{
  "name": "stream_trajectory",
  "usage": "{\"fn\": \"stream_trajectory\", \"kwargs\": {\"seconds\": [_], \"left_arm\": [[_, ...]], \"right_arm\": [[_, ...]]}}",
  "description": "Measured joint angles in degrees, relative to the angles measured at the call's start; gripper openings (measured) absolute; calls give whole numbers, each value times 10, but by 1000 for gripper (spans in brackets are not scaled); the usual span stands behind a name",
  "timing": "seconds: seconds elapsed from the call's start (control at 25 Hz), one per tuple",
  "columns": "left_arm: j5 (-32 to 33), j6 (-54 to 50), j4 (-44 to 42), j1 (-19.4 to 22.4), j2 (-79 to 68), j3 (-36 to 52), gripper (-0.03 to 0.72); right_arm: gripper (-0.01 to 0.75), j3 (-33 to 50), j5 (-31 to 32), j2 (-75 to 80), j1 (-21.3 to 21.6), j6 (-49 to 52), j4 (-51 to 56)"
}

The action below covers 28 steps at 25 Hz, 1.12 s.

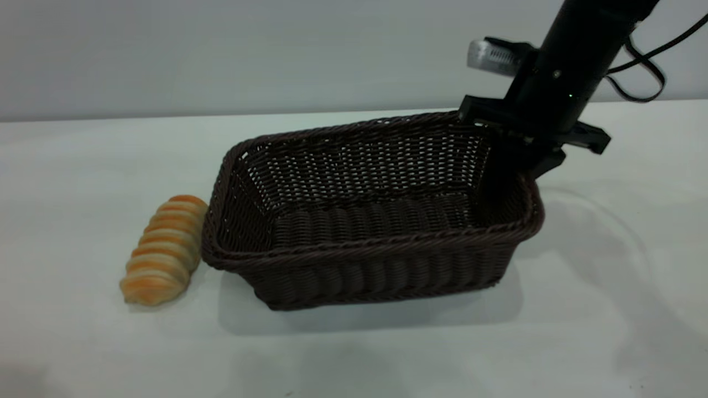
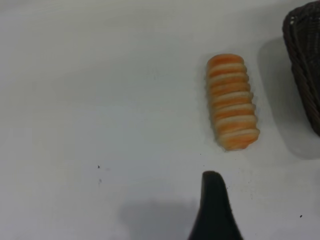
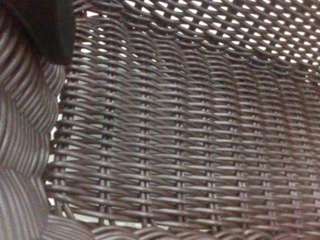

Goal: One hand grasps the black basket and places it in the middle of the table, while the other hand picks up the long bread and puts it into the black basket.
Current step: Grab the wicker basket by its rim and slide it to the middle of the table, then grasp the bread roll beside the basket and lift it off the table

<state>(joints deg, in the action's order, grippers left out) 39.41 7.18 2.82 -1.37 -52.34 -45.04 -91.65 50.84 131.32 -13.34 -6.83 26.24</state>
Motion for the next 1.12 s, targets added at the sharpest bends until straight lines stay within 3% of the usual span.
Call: {"fn": "stream_trajectory", "kwargs": {"seconds": [0.32,0.44,0.56,0.68,0.76,1.12], "left_arm": [[-16,4,20,0,-52,0,570],[-50,5,24,0,-98,0,570],[-94,6,28,0,-165,0,570],[-142,7,49,0,-244,0,570],[-177,8,55,0,-294,-2,570],[-262,8,77,-11,-490,-12,570]], "right_arm": [[115,0,-53,10,1,-22,-1],[223,-2,-59,10,2,-22,-2],[384,-5,-54,5,2,-23,-6],[525,-5,-25,-20,2,-33,-51],[574,-5,8,-49,2,-39,-94],[549,-5,145,-260,2,-44,-146]]}}
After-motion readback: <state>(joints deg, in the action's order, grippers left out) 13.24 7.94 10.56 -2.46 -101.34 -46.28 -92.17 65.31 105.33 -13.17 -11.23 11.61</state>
